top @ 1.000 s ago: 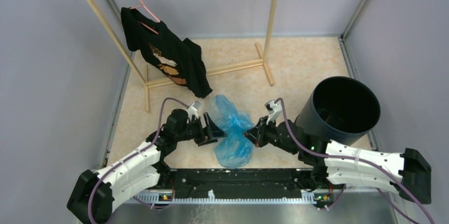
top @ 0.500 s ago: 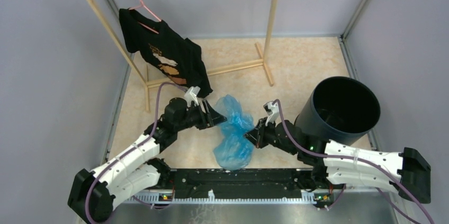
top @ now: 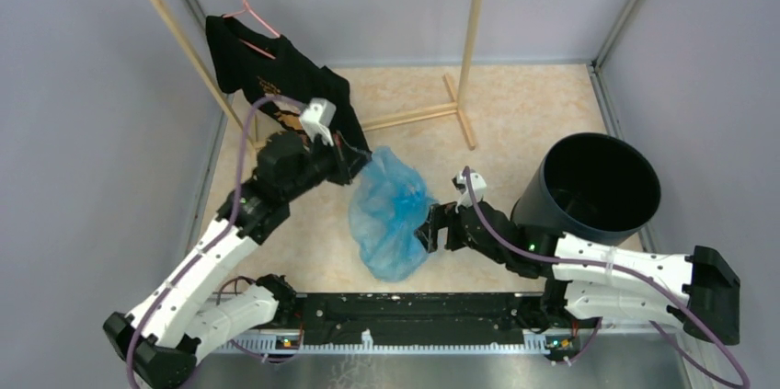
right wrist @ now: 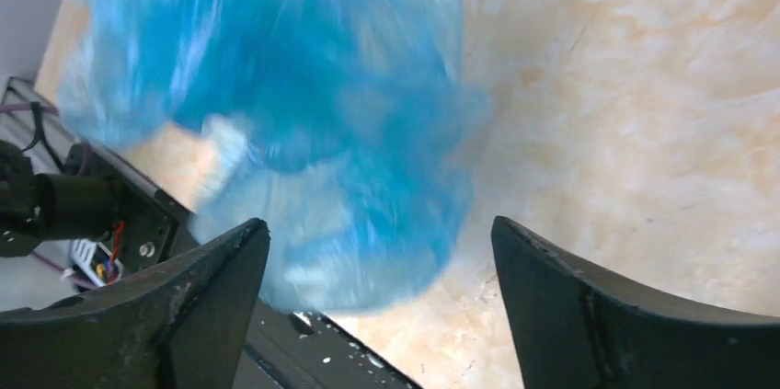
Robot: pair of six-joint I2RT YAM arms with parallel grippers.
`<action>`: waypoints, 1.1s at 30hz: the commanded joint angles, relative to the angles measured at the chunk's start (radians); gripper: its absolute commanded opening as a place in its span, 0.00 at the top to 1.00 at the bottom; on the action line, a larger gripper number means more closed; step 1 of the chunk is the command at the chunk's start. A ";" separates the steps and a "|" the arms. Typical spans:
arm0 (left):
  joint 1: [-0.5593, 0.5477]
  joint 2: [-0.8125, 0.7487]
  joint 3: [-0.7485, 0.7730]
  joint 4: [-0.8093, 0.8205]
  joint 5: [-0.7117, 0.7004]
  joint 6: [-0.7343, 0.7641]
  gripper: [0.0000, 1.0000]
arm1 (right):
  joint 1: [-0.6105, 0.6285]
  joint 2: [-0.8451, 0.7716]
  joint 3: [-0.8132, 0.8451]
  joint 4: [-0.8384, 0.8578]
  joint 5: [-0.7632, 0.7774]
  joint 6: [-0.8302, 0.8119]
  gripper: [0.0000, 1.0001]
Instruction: Put the trash bags into the trash bin
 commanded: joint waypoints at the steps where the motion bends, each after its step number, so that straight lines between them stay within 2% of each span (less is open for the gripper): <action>1: 0.000 -0.003 0.333 -0.039 0.037 0.267 1.00 | 0.008 0.015 0.139 -0.114 0.132 -0.036 0.05; 4: -0.001 -0.007 0.368 0.007 0.220 0.236 1.00 | 0.007 0.017 0.182 -0.150 0.127 -0.046 0.01; 8: -0.001 -0.038 0.182 0.056 0.394 0.111 1.00 | 0.008 -0.002 0.186 -0.170 0.092 -0.033 0.01; 10: -0.001 -0.076 0.047 0.037 0.387 0.088 1.00 | 0.008 -0.017 0.173 -0.171 0.087 -0.033 0.01; 13: -0.001 -0.167 -0.135 -0.052 0.263 0.028 1.00 | 0.007 -0.039 0.153 -0.182 0.101 -0.031 0.01; 16: 0.000 -0.270 -0.284 -0.039 0.265 -0.054 1.00 | 0.008 -0.054 0.143 -0.167 0.125 -0.039 0.01; 18: -0.001 -0.336 -0.330 -0.029 0.271 -0.096 1.00 | 0.008 -0.056 0.136 -0.129 0.130 -0.056 0.02; 24: -0.001 -0.455 -0.237 -0.101 0.134 -0.066 1.00 | -0.003 0.020 0.154 -0.043 0.139 -0.125 0.03; 29: -0.002 -0.444 -0.124 -0.117 0.092 0.008 1.00 | -0.014 0.111 0.217 -0.051 0.068 -0.205 0.05; 33: -0.001 -0.398 -0.038 -0.161 0.075 0.082 1.00 | -0.017 0.084 0.260 -0.075 0.057 -0.260 0.03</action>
